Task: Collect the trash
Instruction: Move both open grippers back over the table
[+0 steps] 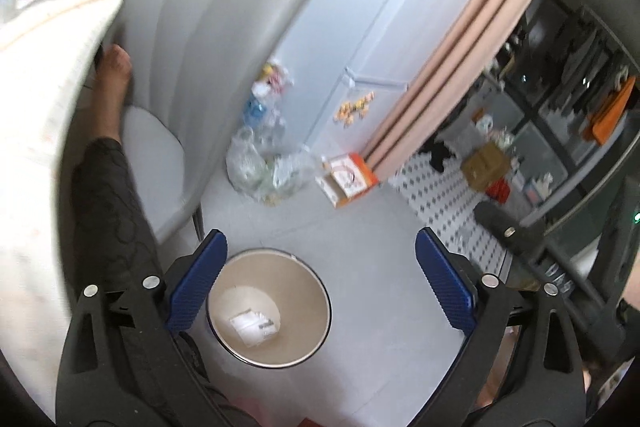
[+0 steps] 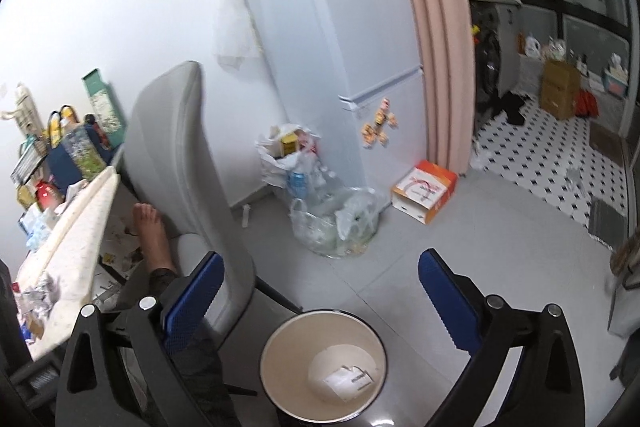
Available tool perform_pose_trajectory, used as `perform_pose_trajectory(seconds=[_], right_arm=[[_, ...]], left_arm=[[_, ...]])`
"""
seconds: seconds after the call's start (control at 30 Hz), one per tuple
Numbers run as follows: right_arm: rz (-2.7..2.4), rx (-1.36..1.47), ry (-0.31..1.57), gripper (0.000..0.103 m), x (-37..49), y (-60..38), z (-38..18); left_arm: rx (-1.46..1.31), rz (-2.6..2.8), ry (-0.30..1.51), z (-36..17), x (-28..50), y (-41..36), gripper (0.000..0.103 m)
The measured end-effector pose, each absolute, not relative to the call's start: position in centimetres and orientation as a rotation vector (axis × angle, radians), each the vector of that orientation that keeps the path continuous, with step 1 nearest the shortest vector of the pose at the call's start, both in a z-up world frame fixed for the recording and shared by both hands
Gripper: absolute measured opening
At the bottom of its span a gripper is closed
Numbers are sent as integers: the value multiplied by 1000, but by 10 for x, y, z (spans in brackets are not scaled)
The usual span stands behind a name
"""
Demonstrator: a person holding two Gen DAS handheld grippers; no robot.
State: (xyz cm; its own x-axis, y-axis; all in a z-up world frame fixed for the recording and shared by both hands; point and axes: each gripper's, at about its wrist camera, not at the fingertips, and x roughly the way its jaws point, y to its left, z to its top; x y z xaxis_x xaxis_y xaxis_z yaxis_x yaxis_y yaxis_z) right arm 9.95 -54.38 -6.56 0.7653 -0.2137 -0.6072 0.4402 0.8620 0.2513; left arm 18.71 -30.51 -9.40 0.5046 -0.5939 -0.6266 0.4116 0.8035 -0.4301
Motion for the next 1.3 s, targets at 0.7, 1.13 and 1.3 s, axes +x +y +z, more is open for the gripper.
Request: perform_pose_trajectory(seconds=[0.7, 1.13, 1.3], right_arm=[[3, 256, 477, 95, 126, -371, 0], [239, 143, 502, 95, 145, -266, 5], [300, 144, 533, 95, 153, -235, 5]], left_arm=[[-364, -326, 549, -7, 160, -128, 97], [-503, -184, 476, -24, 156, -18, 97], [-547, -134, 405, -31, 149, 16, 97]])
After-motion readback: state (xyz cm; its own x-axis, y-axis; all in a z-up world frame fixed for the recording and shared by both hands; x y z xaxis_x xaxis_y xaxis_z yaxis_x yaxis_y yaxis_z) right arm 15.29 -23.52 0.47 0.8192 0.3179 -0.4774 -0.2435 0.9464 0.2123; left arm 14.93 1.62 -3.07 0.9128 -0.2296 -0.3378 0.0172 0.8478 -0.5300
